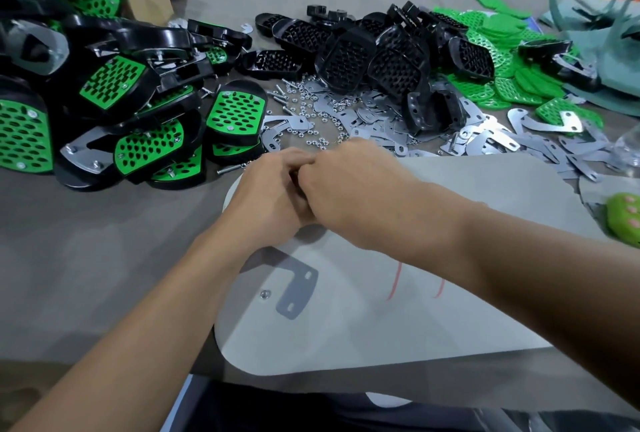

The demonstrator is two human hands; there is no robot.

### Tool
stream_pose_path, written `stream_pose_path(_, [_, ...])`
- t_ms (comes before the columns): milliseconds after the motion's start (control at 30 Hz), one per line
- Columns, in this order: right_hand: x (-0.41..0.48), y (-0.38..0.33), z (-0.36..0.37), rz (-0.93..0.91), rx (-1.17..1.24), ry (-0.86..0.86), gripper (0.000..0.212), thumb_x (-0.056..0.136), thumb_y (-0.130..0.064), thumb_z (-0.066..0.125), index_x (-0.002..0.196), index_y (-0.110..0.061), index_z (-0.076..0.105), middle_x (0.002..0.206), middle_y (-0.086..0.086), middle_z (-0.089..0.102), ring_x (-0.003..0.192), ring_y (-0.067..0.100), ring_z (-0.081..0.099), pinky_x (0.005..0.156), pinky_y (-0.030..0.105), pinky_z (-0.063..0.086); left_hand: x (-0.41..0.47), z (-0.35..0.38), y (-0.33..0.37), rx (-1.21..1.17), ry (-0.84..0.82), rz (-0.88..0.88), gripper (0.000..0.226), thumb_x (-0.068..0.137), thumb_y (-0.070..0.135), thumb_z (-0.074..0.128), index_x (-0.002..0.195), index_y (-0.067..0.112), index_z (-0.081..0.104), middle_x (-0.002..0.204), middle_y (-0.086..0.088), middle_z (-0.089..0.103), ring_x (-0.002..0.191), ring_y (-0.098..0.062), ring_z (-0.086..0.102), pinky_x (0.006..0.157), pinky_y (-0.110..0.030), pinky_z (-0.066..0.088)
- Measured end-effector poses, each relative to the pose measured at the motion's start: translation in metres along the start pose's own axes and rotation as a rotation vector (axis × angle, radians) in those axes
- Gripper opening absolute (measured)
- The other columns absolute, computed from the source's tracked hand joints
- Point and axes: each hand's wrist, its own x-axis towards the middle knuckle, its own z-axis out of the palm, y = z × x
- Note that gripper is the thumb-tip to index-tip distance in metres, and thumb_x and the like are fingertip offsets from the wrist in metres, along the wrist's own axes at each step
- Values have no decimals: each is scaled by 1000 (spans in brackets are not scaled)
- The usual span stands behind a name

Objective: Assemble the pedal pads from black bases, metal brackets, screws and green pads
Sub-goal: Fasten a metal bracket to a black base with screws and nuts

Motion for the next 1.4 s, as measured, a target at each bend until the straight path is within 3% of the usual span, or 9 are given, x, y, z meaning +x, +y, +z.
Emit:
stream_pose_path(167, [2, -1, 1, -15, 0, 21, 34, 94, -10, 41, 65, -20, 26, 63, -3, 26, 53, 18, 21, 70, 34, 30, 1, 0, 0, 51, -1, 21, 26, 49, 38, 63, 69, 50, 51, 73, 38, 62, 71, 21, 56, 58, -3, 35])
stream_pose_path(333, [0, 1, 3, 92, 52, -4, 15, 93, -11, 44, 87, -25, 47, 65, -3, 27, 53, 17, 23, 52, 31, 22, 0, 2, -4, 2, 15, 23, 47, 51, 33, 75, 88, 58, 60, 96, 20, 69, 98, -10, 68, 82, -26, 52])
stream_pose_path(533, [-2, 5, 7, -49, -30, 38, 25, 94, -12, 42, 73, -24, 35, 64, -4, 26, 51, 18, 23, 67, 34, 31, -1, 1, -1, -22, 20, 8, 41, 51, 32, 72, 86, 51, 63, 93, 14, 71, 88, -9, 67, 74, -19, 48])
stream_pose_path(767, [-2, 17, 18, 89, 39, 180, 30, 91, -22, 60, 66, -19, 43, 58, -4, 24, 52, 26, 31, 45, 26, 20, 0, 2, 1, -5, 25, -49, 49, 40, 45, 86, 84, 55, 66, 90, 24, 66, 77, -2, 59, 70, -25, 46])
stream_pose_path(867, [-17, 61, 33, 395, 305, 359, 25, 92, -36, 60, 78, -16, 59, 61, 2, 50, 67, 34, 52, 58, 38, 47, -2, 2, -1, 32, 46, -72, 69, 43, 39, 99, 106, 52, 72, 94, 34, 61, 79, 5, 52, 65, -8, 36])
stream_pose_path(967, [-34, 86, 45, 484, 641, 35, 23, 87, -46, 63, 98, -26, 69, 84, -2, 69, 85, 26, 61, 74, 36, 49, -5, 3, 3, 94, 81, 24, 74, 45, 34, 96, 115, 46, 72, 106, 30, 62, 95, 4, 51, 77, -3, 35])
stream_pose_path(1167, [-43, 77, 69, 430, 1397, 167, 14, 84, -4, 72, 93, -15, 72, 83, 6, 74, 73, 17, 64, 69, 38, 52, -7, 6, 9, 27, 102, 20, 85, 61, 11, 87, 135, 41, 61, 117, 20, 68, 88, 2, 63, 84, -9, 45])
stream_pose_path(1267, [-40, 69, 71, 395, 1630, 277, 20, 85, -2, 71, 105, -3, 70, 96, 27, 71, 82, 25, 63, 78, 45, 49, -3, 1, 9, -412, -31, -72, 54, 76, -5, 82, 125, 15, 69, 110, -1, 78, 96, -10, 72, 88, -25, 56])
stream_pose_path(1400, [-34, 61, 74, 363, 1732, 345, 23, 83, 3, 72, 106, 2, 68, 96, 30, 67, 86, 25, 60, 82, 44, 47, -2, -3, 6, -664, -23, -213, 26, 83, -8, 73, 101, 11, 76, 85, 2, 78, 74, -5, 67, 69, -19, 55])
